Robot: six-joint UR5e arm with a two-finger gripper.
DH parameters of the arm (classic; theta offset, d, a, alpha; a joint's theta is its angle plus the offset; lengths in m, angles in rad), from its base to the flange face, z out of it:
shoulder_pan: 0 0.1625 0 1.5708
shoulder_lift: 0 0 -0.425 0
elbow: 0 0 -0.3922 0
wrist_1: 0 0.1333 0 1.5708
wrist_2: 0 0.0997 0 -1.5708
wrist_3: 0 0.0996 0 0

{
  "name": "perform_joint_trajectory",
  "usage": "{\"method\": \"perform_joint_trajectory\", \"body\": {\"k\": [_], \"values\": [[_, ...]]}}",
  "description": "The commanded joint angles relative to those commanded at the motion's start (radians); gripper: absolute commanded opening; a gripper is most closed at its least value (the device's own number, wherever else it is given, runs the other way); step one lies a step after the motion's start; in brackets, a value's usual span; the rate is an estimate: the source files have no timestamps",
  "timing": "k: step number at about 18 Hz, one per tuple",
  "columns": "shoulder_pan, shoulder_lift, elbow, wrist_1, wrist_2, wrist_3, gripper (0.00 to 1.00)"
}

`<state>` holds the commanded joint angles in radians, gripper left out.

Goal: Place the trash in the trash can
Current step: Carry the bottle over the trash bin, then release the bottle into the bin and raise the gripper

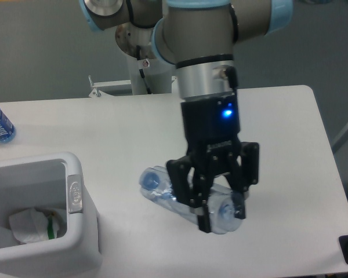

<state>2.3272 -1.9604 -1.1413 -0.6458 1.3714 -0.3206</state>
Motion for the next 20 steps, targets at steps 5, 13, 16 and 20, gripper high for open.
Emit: {"method": "perform_joint_trajectory", "body": {"k": [5, 13, 16, 20], "values": [[-0.052, 0.029, -0.018, -0.002, 0.002, -0.026, 0.56], [-0.164, 0.026, -0.025, -0.002, 0.002, -0.064, 0.56], [-0.215, 0.006, -0.026, -0.002, 0.002, -0.064, 0.56], [-0.246, -0.026, -0.023, 0.000, 0.000, -0.058, 0.57]]}}
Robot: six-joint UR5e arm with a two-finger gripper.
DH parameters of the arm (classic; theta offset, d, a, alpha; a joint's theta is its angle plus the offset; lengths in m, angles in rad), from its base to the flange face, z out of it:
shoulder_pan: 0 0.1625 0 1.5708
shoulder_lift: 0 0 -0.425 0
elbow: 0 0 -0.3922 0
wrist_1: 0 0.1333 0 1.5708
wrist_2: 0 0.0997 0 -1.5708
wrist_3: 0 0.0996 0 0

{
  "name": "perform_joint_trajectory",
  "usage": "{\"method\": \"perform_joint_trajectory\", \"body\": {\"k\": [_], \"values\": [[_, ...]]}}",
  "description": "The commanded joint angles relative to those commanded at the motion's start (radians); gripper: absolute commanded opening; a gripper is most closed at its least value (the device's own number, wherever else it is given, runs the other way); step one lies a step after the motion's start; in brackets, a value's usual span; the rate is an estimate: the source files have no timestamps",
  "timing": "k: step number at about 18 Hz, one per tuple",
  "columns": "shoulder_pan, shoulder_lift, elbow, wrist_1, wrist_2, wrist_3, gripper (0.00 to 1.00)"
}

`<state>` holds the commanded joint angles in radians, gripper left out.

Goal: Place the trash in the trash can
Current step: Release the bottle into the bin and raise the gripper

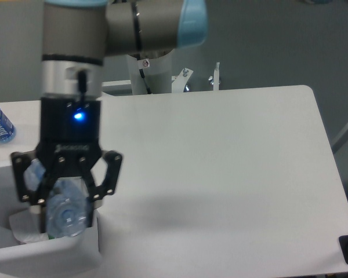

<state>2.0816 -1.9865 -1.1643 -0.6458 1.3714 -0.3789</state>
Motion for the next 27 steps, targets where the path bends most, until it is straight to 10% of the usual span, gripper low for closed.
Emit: {"method": "perform_joint_trajectory", "body": {"k": [4, 19, 27], "values": [[-0.011, -0.006, -0.009, 0.000, 0.000, 0.061, 1.00], [0.127, 0.038, -0.008, -0.011, 0.014, 0.170, 1.00], [0.305, 0.141, -0.104, -0.127, 0.014, 0.621, 1.00]]}}
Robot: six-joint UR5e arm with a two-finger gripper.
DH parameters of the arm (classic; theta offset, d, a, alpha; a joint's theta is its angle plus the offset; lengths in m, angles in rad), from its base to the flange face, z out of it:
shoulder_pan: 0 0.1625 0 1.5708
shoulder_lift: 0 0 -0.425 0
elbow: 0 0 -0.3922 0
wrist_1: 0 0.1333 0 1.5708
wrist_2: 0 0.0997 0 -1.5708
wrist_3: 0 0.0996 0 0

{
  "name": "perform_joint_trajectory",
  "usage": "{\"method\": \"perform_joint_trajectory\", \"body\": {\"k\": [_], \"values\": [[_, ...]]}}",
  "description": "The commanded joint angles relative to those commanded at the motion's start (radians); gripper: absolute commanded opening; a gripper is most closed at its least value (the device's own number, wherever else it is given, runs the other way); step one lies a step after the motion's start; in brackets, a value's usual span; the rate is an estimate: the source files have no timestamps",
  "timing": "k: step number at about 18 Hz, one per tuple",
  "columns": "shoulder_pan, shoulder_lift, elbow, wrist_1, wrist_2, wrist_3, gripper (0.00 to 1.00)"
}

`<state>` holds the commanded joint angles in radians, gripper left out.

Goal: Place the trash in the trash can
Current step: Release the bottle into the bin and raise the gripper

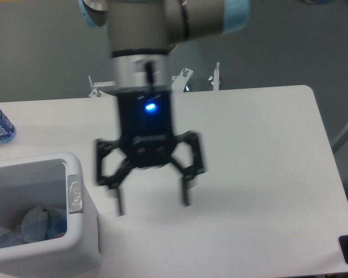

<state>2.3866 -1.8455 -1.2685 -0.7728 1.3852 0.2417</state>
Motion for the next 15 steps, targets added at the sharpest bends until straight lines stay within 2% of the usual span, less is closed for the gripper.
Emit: {"method": "perform_joint_trajectory", "body": {"k": [1, 3, 5, 6, 8, 10, 13, 15], "values": [[0.026, 0.018, -0.003, -0.046, 0.002, 0.074, 1.00], [0.057, 0.048, -0.002, -0.190, 0.014, 0.254, 1.00], [0.085, 0.068, -0.006, -0.316, 0.093, 0.443, 1.00], [0.089, 0.077, -0.009, -0.354, 0.142, 0.524, 1.00], [0.109, 0.089, -0.022, -0.394, 0.192, 0.643, 1.00], [0.141, 0.103, -0.025, -0.440, 0.192, 0.704, 1.00], [0.167, 0.115, -0.026, -0.474, 0.193, 0.815, 1.00], [0.174, 0.118, -0.029, -0.474, 0.192, 0.821, 1.00]]}}
